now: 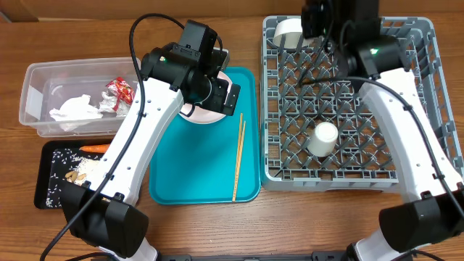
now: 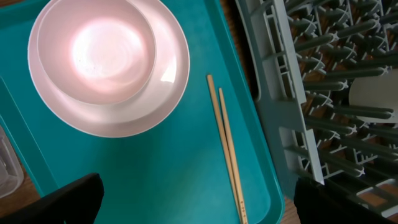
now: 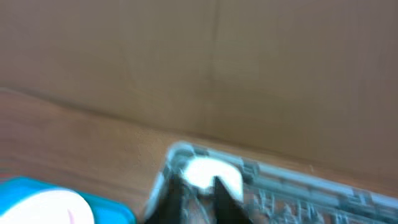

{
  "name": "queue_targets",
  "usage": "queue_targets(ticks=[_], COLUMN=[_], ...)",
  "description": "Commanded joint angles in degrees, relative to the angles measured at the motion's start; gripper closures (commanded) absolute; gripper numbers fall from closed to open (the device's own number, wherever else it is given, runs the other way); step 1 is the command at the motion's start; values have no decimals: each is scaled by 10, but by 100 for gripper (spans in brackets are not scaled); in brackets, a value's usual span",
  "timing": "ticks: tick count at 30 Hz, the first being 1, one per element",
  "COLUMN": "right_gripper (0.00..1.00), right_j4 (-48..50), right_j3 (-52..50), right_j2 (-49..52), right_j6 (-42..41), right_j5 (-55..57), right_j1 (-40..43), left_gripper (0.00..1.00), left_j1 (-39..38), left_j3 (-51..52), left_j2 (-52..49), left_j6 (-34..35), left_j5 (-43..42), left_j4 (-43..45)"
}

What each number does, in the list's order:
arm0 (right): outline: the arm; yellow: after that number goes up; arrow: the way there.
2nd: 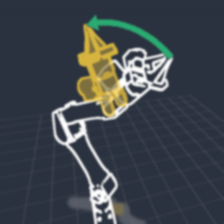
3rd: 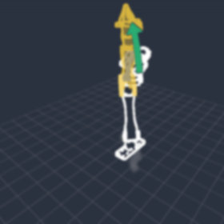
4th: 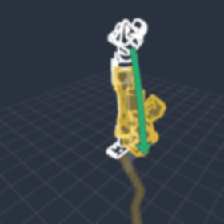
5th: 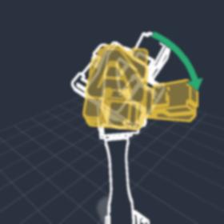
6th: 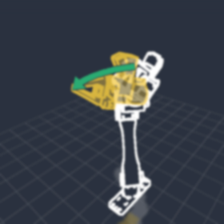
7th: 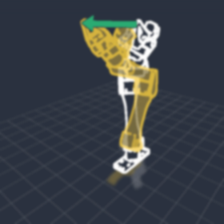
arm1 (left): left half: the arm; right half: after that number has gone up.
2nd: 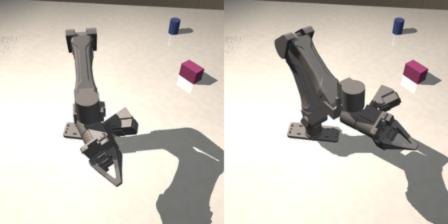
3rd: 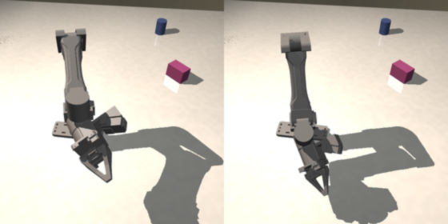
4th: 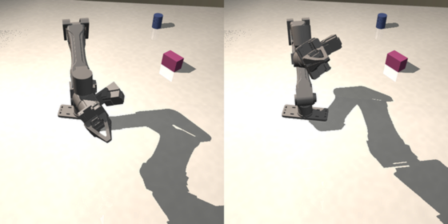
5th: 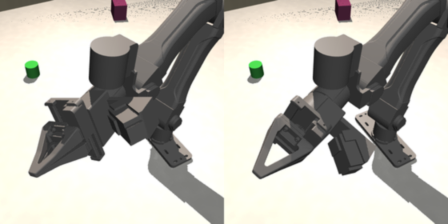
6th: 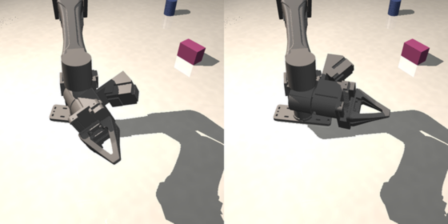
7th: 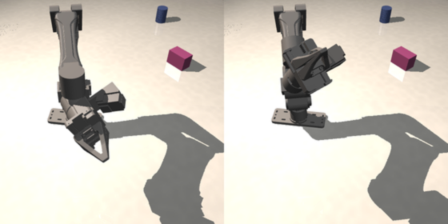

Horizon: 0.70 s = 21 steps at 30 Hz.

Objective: Sort waste into correct bins and load items into the dishwasher

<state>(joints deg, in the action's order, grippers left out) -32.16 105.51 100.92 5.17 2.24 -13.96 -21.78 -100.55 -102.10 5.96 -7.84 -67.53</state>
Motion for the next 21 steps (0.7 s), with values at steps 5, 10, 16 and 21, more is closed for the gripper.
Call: queue_targets(ticks=[5,10,16,21], right_gripper=[96,96,96,96], right_j4=[23,69,159,205], right_j3=[42,42,42,42], right_j2=[71,132,200,240], right_j6=[-40,-39,-39,-39], right_j5=[-35,-35,-35,-35], right_j1=[0,5,15,25], left_gripper=[0,0,0,0], left_j1=[-3,-3,-3,-3], left_j3=[-13,-13,-13,-13], left_j2=[9,9,9,9], left_j6=[-2,-2,-2,-2], left_j5=[6,6,6,6], left_j4=[1,1,1,1])
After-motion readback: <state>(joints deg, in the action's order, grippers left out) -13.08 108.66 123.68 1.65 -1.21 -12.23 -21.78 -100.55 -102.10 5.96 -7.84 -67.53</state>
